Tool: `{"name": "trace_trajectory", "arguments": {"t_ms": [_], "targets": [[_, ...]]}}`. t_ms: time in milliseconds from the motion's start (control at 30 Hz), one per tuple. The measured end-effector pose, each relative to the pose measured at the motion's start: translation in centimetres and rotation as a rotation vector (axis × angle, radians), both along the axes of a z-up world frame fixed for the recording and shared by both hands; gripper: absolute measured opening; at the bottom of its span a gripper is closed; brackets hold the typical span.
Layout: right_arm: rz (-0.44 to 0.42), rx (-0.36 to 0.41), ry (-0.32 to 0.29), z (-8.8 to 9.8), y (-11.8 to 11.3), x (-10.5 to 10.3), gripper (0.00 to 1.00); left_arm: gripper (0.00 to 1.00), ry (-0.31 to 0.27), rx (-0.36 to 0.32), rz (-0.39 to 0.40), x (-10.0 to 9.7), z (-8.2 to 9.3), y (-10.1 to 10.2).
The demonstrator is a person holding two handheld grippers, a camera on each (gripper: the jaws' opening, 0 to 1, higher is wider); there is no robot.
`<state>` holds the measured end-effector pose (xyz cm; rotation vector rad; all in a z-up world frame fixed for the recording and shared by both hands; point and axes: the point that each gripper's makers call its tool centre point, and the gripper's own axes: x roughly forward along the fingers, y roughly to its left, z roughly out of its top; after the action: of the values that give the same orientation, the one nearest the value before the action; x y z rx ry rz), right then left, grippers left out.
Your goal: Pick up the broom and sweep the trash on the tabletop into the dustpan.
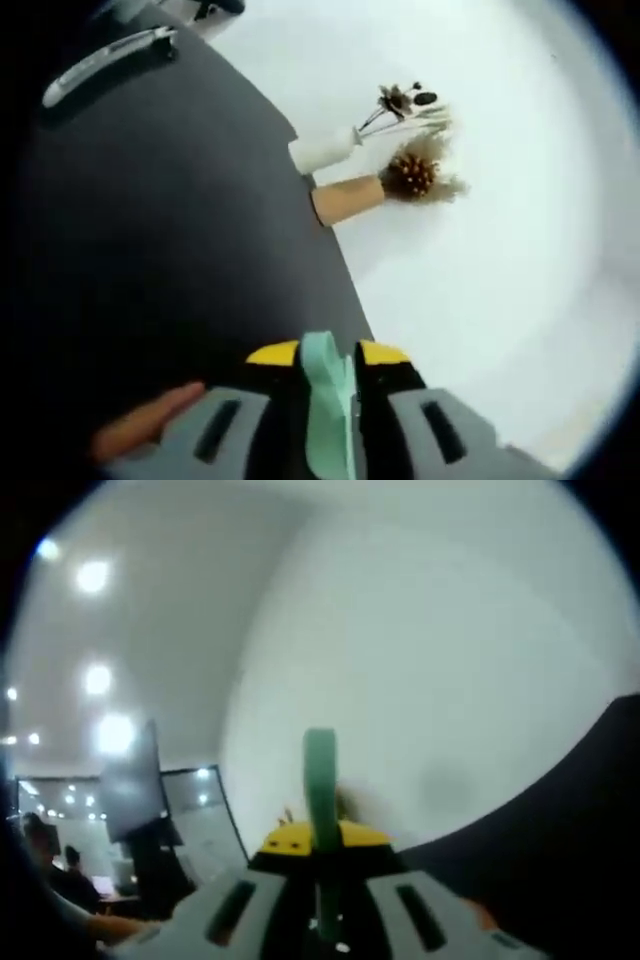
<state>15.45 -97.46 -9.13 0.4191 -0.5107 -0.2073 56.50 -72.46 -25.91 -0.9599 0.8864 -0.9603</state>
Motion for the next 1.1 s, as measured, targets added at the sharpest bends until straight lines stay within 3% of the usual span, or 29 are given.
{"name": "trace_trajectory", "arguments": {"t_ms": [267, 400, 600, 733, 767, 1100], "targets": [[-0.006, -0.004, 0.012, -0.3, 0.2, 0.3, 0.06, 0.13, 0.008, -0.012, 0.009, 0.1, 0.1, 0.0], [-0.013, -0.008, 0.03, -0.7, 0.3, 0.6, 0.06, 0.11, 0.033, -0.03, 0.074, 0.1, 0.4, 0.1], [-0.02, -0.01, 0.062, -1.4, 0.4, 1.2, 0.06, 0.1, 0.01, -0.061, 0.127, -0.6, 1.8, 0.0], [-0.023, -0.016, 0.089, -1.9, 0.5, 1.7, 0.06, 0.1, -0.025, -0.033, 0.146, -0.6, 2.3, 0.2], [-0.023, -0.018, 0.093, -2.0, 0.5, 1.7, 0.06, 0.1, -0.054, 0.01, 0.154, -0.4, 2.0, 0.4], [-0.032, -0.039, 0.152, -2.7, 0.5, 2.8, 0.06, 0.09, -0.16, -0.025, 0.198, -1.2, 5.1, 0.3]]}}
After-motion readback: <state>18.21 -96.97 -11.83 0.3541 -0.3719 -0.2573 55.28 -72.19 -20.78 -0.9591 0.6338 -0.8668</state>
